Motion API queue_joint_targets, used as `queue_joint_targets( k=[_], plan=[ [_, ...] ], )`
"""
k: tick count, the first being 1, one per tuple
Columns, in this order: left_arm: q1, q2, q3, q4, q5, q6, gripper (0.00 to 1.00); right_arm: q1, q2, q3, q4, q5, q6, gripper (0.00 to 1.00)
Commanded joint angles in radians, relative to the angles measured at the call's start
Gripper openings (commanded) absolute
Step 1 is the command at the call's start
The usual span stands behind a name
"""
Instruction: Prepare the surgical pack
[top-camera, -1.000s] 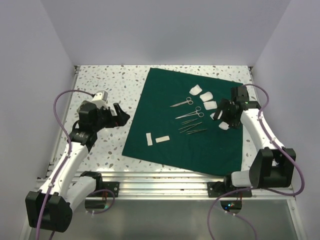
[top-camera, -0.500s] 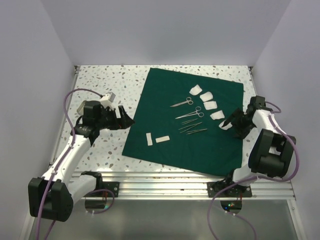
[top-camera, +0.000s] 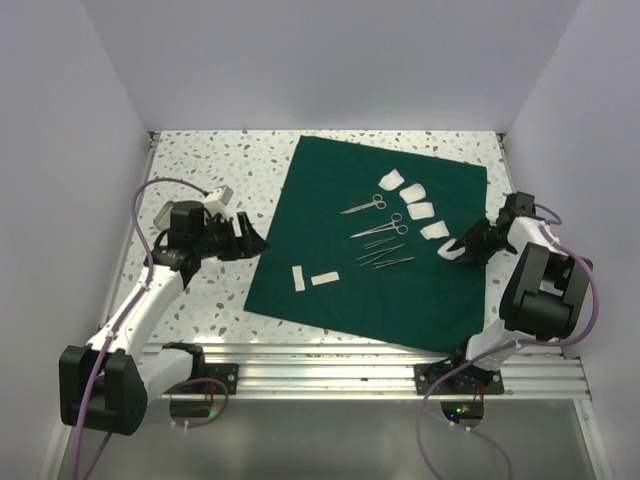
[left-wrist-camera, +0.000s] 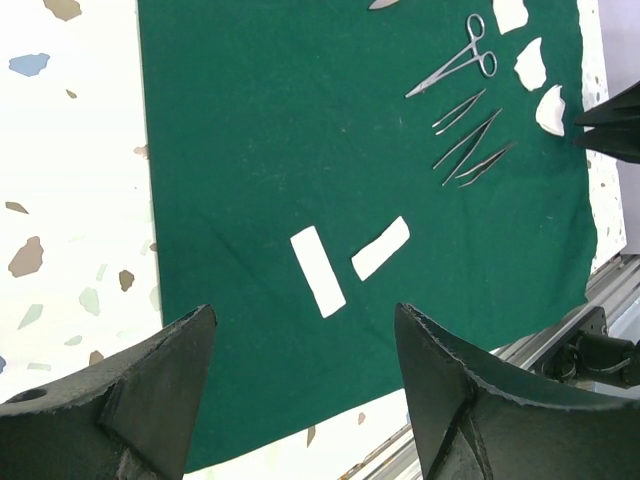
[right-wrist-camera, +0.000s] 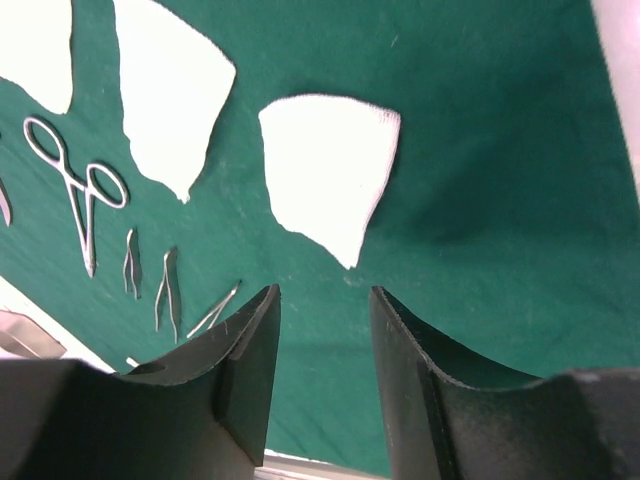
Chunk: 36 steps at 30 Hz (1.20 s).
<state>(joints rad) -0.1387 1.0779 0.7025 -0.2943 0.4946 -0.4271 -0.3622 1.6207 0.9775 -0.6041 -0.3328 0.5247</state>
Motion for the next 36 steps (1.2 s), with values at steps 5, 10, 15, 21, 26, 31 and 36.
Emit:
queue_joint_targets(
  k=[5, 10, 15, 21, 26, 31, 36],
  plan=[
    [-0.002, 0.019, 0.035, 0.004, 0.024, 0.011, 0.75, -0.02, 0.034, -0.01, 0.07, -0.029, 0.008, 0.41],
    [-0.002, 0.024, 0.035, 0.0, 0.022, 0.011, 0.75, -0.026, 0.07, -0.008, 0.093, -0.046, 0.014, 0.37],
    [-0.002, 0.022, 0.034, 0.006, 0.019, 0.007, 0.75, -0.027, 0.091, -0.008, 0.107, -0.051, 0.015, 0.35],
    [-0.002, 0.022, 0.04, -0.006, 0.013, 0.016, 0.74, -0.03, 0.088, -0.017, 0.119, -0.061, 0.02, 0.22],
    [-0.002, 0.028, 0.04, -0.011, 0.012, 0.019, 0.74, -0.035, 0.058, -0.002, 0.103, -0.101, 0.055, 0.0],
    [-0.002, 0.037, 0.035, 0.003, 0.021, 0.013, 0.74, -0.041, -0.034, 0.041, 0.057, -0.121, 0.107, 0.0],
    [-0.002, 0.05, 0.035, 0.017, 0.039, 0.007, 0.73, -0.041, -0.076, 0.09, 0.035, -0.137, 0.185, 0.0]
  ],
)
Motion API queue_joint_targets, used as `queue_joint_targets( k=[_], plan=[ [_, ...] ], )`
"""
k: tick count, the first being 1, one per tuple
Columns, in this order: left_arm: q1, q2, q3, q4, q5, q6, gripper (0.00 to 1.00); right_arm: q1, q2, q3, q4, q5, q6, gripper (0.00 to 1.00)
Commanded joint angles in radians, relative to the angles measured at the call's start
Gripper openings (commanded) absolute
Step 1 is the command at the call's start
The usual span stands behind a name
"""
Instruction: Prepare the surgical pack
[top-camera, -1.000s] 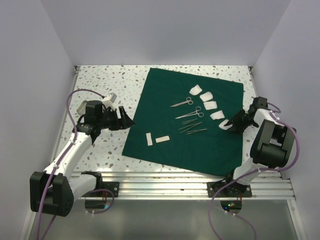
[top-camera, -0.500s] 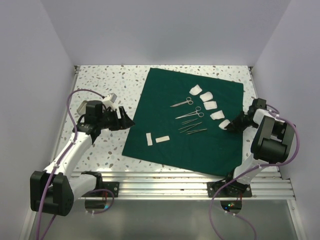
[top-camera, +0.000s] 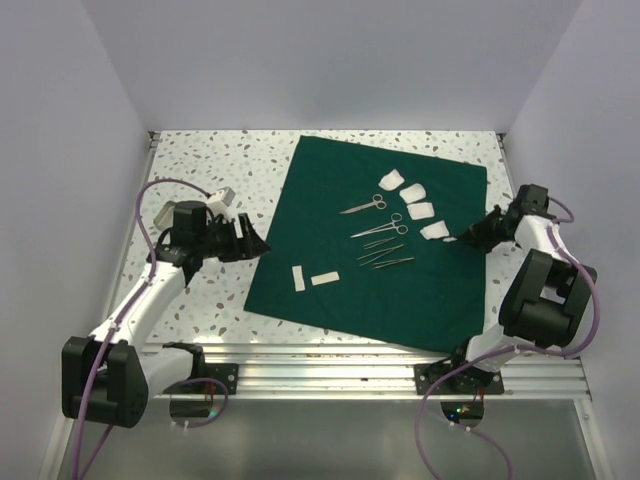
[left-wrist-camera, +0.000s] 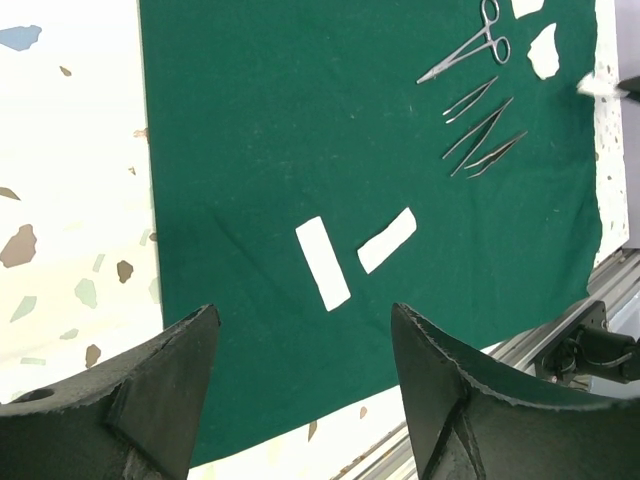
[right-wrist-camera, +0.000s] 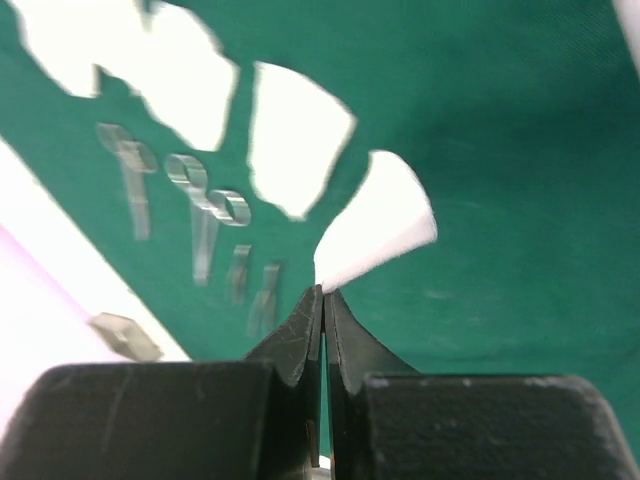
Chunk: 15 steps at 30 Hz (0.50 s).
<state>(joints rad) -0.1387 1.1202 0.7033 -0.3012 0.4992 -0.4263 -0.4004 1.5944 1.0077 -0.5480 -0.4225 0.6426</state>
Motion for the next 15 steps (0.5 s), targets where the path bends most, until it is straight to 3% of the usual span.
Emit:
queue_joint_targets(
  k=[1, 15],
  plan=[
    [-0.002, 0.01, 0.036, 0.024, 0.036, 0.008, 0.72, -0.003, -0.051, 0.063, -0.017, -0.047, 0.075, 0.0],
    [-0.002, 0.03, 0.045, 0.042, 0.036, 0.015, 0.72, 0.021, 0.052, 0.023, 0.247, -0.102, 0.232, 0.0]
  ],
)
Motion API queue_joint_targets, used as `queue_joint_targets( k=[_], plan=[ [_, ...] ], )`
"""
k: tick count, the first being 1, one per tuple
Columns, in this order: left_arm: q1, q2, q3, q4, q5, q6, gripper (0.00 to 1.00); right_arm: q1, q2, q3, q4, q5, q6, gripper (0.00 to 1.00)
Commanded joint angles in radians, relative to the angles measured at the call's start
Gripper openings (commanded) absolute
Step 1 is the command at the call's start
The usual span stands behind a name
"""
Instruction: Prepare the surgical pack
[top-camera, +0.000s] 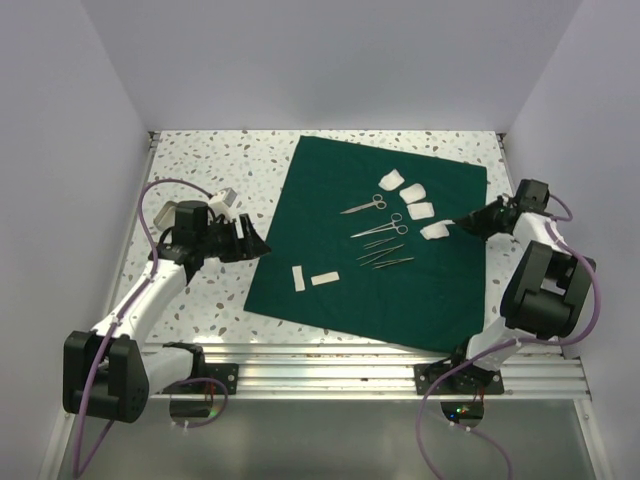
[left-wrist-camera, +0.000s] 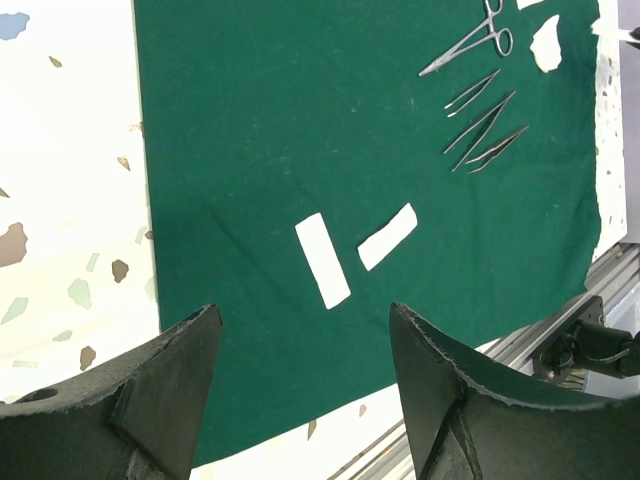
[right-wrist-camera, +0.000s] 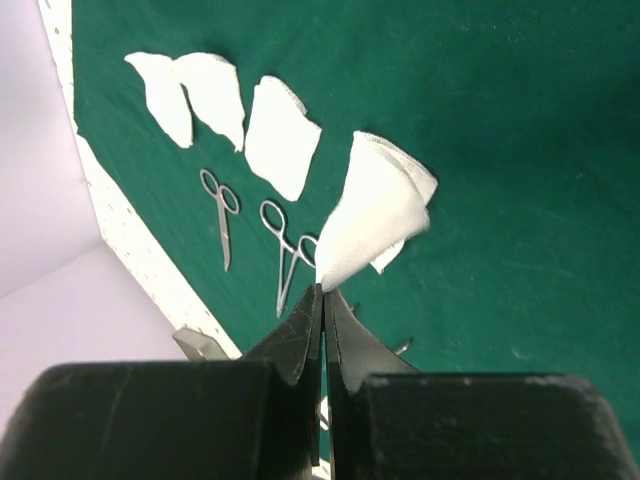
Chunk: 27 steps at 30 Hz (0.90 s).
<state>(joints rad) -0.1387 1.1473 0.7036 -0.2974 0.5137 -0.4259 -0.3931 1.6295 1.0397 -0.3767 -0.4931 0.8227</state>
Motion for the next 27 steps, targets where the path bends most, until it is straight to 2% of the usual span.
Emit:
queue_joint_targets(
  k=[1, 11, 27],
  plan=[
    [-0.002, 0.005, 0.045, 0.037, 0.022, 0.013, 0.72, 0.019, 0.036, -0.012, 0.085, -0.035, 0.068, 0.0],
    [-0.002, 0.025, 0.056, 0.037, 0.031, 0.021, 0.71, 0.086, 0.075, -0.029, 0.171, 0.017, 0.128, 0.0],
    [-0.002, 0.035, 0.059, 0.041, 0.029, 0.029, 0.71, 0.102, 0.115, -0.076, 0.231, 0.05, 0.148, 0.0]
  ],
)
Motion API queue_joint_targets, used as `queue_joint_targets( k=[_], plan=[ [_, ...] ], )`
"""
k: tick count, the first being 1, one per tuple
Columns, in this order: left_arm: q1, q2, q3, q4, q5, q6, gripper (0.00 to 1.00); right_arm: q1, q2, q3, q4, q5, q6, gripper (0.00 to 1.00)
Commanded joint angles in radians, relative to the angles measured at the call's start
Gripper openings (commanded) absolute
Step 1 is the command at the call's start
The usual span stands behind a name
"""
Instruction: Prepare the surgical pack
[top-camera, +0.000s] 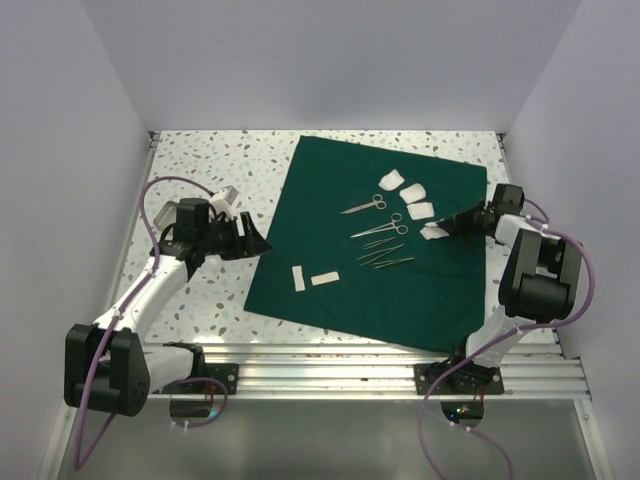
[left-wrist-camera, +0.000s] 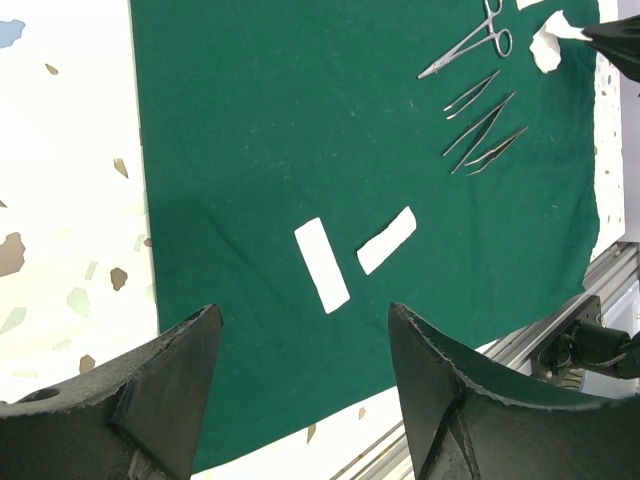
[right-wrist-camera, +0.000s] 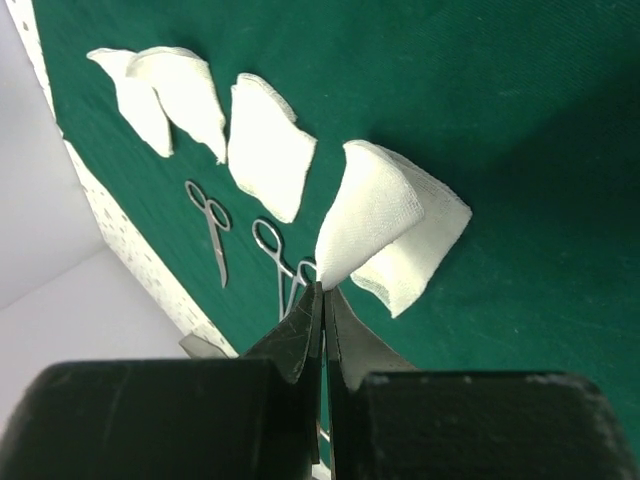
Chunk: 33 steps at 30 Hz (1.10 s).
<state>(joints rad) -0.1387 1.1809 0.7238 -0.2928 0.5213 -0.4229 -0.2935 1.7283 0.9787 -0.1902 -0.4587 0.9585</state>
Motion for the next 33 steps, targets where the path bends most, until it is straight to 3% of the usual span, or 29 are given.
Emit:
queue_joint_targets(
  k=[1, 20, 33],
  plan=[
    [-0.002, 0.002, 0.04, 0.037, 0.02, 0.026, 0.71, 0.002, 0.02, -0.021, 0.052, 0.012, 0.016, 0.0],
    [-0.002, 0.002, 0.032, 0.04, 0.022, 0.029, 0.7, 0.036, 0.042, -0.044, 0.055, 0.031, 0.022, 0.0],
    [-0.002, 0.0, 0.022, 0.052, 0.022, 0.027, 0.71, 0.036, 0.042, -0.028, -0.018, 0.022, -0.058, 0.0]
  ],
)
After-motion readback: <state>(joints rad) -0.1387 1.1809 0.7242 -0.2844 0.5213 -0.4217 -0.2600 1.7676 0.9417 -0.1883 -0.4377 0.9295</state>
